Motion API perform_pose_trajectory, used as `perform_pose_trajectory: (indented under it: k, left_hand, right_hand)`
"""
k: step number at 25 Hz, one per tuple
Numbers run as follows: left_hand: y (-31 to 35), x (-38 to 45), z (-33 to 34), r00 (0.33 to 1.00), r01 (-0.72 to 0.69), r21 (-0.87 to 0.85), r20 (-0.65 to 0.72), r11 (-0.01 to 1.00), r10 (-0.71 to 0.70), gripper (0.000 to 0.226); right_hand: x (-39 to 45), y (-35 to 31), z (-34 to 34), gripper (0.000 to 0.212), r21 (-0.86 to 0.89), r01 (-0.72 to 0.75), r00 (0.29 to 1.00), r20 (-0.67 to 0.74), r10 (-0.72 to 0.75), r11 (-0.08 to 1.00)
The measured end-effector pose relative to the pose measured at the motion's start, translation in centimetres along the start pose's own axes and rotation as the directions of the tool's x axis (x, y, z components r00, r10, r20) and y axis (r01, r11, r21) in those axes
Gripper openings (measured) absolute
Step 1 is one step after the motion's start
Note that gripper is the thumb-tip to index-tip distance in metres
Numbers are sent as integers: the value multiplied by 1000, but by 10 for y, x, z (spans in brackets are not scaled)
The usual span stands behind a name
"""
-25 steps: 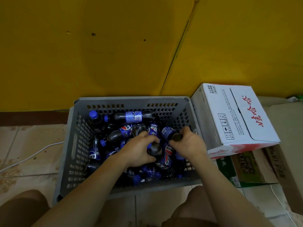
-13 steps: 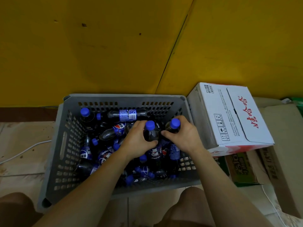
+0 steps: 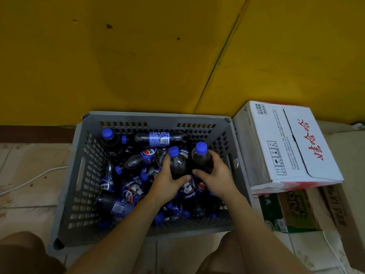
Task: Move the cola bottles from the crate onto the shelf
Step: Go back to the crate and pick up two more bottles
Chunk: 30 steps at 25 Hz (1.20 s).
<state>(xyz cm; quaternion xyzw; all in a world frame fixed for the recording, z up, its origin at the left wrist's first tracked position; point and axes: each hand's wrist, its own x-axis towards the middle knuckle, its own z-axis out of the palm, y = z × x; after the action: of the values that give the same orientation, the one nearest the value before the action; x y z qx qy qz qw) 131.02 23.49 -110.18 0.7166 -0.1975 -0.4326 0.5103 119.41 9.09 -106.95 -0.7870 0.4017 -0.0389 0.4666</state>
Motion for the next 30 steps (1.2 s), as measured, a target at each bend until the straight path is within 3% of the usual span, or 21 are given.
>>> perform_pose_trajectory:
  k: [4,9,12,16,19,22,30]
  left_hand:
    - [4,-4,3,997,14,-53,-71,998,-18,65]
    - [22,-11,-4,995,-62,-201,-93,978,44,51]
    - [39,-14,-14,992,-101,-225,-102,969,79,50]
    - [56,-15,-24,984,-98,-280,-173,955,50,71]
    - [74,-17,-29,979,-118,-320,-194,940,57,53]
    - [98,-23,-37,971,-164,-323,-218,932,96,53]
    - [173,-58,-58,960,-215,-226,-229,950,163,57]
  right_hand:
    - [-6,5,-10,56,57,9,999,-46,-7,998]
    - [-13,-13,-9,55,272,76,994,-94,-52,959]
    - [-16,-28,-7,55,347,101,992,-104,-68,932]
    - [-17,-52,0,54,398,144,982,-174,-79,906]
    - [-18,-67,5,45,425,167,966,-252,-61,890]
    - [-20,-84,8,37,425,192,951,-302,-61,885]
    - [-48,-155,-19,60,365,199,939,-336,-71,909]
